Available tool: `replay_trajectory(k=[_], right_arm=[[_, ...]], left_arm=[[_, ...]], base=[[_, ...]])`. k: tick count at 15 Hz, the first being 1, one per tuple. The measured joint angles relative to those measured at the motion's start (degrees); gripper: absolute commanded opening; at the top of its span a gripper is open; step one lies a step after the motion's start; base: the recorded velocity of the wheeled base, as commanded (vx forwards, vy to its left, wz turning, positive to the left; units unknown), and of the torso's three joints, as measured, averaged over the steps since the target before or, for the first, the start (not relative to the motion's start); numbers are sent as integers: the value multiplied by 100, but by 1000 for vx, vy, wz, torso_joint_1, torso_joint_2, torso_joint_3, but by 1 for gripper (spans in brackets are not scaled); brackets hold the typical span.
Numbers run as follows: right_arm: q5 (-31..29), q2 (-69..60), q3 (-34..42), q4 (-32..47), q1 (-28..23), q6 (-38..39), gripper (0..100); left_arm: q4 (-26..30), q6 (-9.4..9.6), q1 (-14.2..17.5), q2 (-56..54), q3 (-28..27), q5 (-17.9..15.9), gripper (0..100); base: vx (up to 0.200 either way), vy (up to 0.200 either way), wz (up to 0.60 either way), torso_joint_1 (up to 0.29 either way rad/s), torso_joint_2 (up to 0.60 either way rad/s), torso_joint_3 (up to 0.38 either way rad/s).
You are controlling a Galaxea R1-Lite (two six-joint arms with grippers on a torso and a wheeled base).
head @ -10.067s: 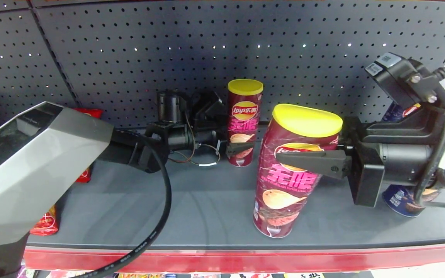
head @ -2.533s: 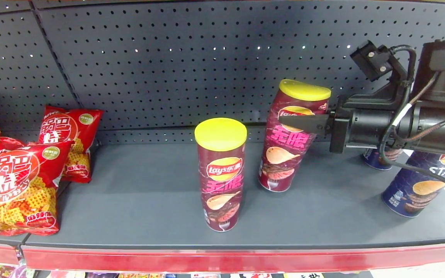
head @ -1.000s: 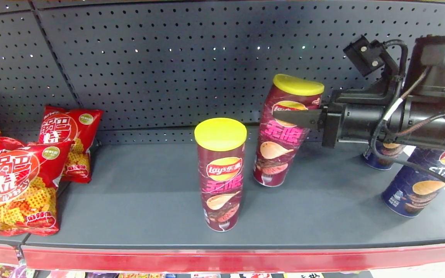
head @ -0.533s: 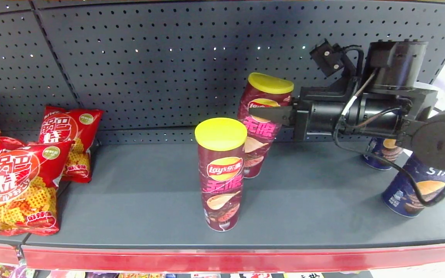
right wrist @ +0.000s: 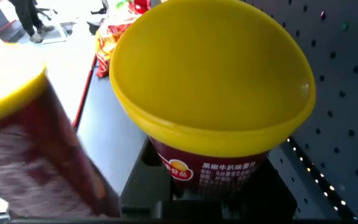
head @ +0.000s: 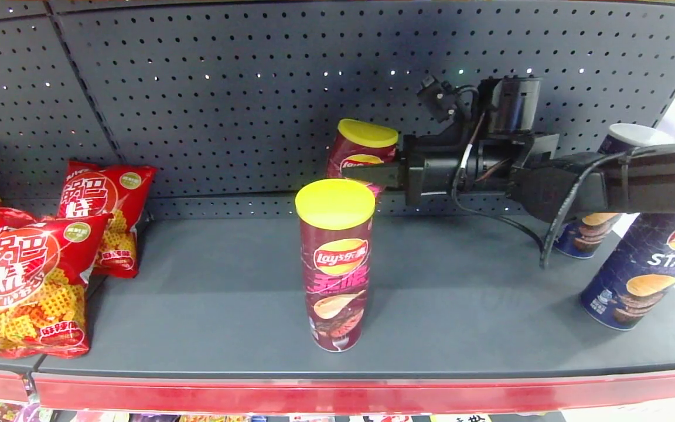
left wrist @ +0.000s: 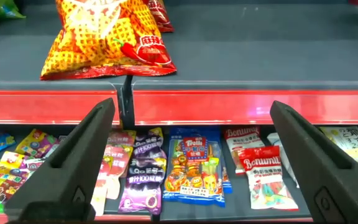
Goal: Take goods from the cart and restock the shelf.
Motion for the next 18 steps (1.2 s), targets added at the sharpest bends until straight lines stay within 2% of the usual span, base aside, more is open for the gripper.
replay_trajectory(k=[4,10,18], right_arm=[[15,328,-258,22,-12,-69,0],[50,389,-258,41,-11,-80,0],[145,176,-283,553,-6,-318,0]], left_arm=[[0,0,0,0,0,0,100],[2,0,0,0,0,0,100],[0,0,0,0,0,0,100]], base=[[0,0,0,0,0,0],[0,0,0,0,0,0],[0,0,0,0,0,0]])
